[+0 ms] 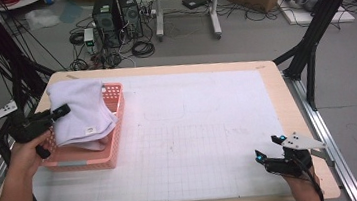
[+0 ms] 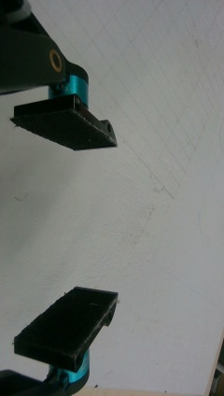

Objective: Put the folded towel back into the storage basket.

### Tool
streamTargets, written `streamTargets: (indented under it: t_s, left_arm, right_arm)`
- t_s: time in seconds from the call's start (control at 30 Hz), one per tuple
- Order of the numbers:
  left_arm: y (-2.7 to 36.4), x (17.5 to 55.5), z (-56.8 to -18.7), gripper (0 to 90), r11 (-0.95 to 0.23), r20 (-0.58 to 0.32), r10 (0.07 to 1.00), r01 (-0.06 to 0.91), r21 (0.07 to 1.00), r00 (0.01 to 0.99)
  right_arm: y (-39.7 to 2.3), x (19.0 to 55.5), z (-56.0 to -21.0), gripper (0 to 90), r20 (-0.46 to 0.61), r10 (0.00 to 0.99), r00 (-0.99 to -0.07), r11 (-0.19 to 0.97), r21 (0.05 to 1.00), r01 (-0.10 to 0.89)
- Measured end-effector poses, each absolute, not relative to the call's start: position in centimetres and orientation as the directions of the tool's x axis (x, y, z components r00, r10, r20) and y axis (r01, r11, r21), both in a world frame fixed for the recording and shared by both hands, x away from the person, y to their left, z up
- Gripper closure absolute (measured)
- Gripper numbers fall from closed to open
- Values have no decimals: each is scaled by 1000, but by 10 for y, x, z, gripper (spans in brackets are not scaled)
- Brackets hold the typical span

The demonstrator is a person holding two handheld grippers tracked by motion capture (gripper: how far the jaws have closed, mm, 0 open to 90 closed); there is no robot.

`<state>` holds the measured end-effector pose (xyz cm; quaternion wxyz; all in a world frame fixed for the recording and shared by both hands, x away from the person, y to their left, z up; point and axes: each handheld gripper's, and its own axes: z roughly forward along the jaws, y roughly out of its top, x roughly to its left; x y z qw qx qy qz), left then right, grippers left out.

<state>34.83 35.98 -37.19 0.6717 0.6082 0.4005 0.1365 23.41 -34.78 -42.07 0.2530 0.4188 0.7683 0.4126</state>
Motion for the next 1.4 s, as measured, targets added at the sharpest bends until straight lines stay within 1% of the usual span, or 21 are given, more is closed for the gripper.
streamTargets:
  t_s: [0.17, 0.27, 0.53, 0.63, 0.67, 0.7, 0.73, 0.77, 0.83, 0.87, 0.9, 0.93, 0.97, 1.0, 1.03, 1.1, 1.2, 1.23, 1.33, 1.37, 1.4]
  left_arm:
    - [370, 346, -370, 701, 221, -373, 678, 308, 925, 634]
    - [371, 345, -370, 701, 195, -362, 675, 318, 928, 643]
    - [354, 346, -371, 701, 163, -344, 628, 315, 935, 698]
    - [347, 351, -375, 694, 123, -347, 634, 353, 927, 691]
    - [345, 354, -378, 687, 100, -365, 640, 397, 912, 676]
    - [345, 354, -378, 678, 100, -365, 640, 397, 912, 676]
    - [345, 357, -380, 661, 95, -391, 653, 441, 892, 649]
    - [345, 357, -380, 641, 95, -391, 653, 441, 892, 649]
    - [345, 360, -382, 619, 96, -408, 675, 476, 874, 615]
    - [346, 362, -382, 589, 105, -427, 701, 510, 854, 571]
    - [346, 362, -382, 539, 105, -427, 701, 510, 854, 571]
    - [348, 364, -383, 469, 126, -463, 731, 568, 814, 501]
    - [349, 366, -383, 426, 136, -478, 744, 594, 793, 468]
    - [350, 366, -383, 405, 134, -477, 760, 611, 780, 442]
    - [350, 366, -383, 389, 134, -477, 760, 611, 780, 442]
    - [349, 366, -381, 360, 113, -445, 799, 626, 772, 404]
    - [350, 364, -375, 350, 113, -398, 849, 617, 778, 346]
    - [349, 363, -372, 339, 105, -367, 873, 609, 786, 323]
    - [347, 357, -359, 335, 107, -286, 925, 550, 828, 250]
    - [347, 357, -359, 334, 107, -286, 925, 550, 828, 250]
    - [345, 351, -350, 334, 93, -221, 953, 491, 866, 209]
  right_arm:
    - [-347, 235, -421, 204, -46, 852, -522, 311, 845, 434]
    - [-347, 235, -421, 204, -50, 851, -523, 316, 843, 435]
    - [-344, 236, -421, 204, -52, 848, -527, 321, 842, 434]
    - [-344, 236, -421, 204, -57, 846, -529, 326, 841, 431]
    - [-344, 235, -421, 204, -55, 847, -529, 325, 841, 433]
    - [-344, 235, -421, 204, -55, 847, -529, 325, 841, 433]
    - [-344, 235, -421, 204, -55, 848, -527, 324, 841, 433]
    - [-344, 235, -421, 204, -55, 848, -527, 324, 841, 433]
    - [-345, 235, -421, 204, -52, 849, -525, 321, 840, 436]
    - [-345, 235, -421, 204, -52, 849, -525, 321, 841, 436]
    - [-345, 235, -422, 204, -53, 849, -526, 322, 840, 436]
    - [-345, 235, -422, 204, -58, 847, -529, 327, 840, 432]
    - [-344, 235, -422, 204, -57, 847, -528, 327, 841, 432]
    - [-344, 235, -421, 204, -59, 847, -528, 328, 840, 433]
    - [-344, 235, -421, 204, -60, 847, -528, 329, 840, 433]
    - [-344, 236, -422, 204, -56, 848, -528, 326, 840, 435]
    - [-343, 236, -422, 204, -59, 846, -530, 329, 840, 431]
    - [-343, 236, -422, 204, -61, 846, -530, 330, 839, 432]
    - [-343, 236, -422, 204, -62, 845, -531, 332, 839, 430]
    - [-343, 236, -422, 204, -60, 846, -530, 330, 839, 432]
    - [-343, 236, -422, 204, -60, 846, -529, 329, 840, 432]
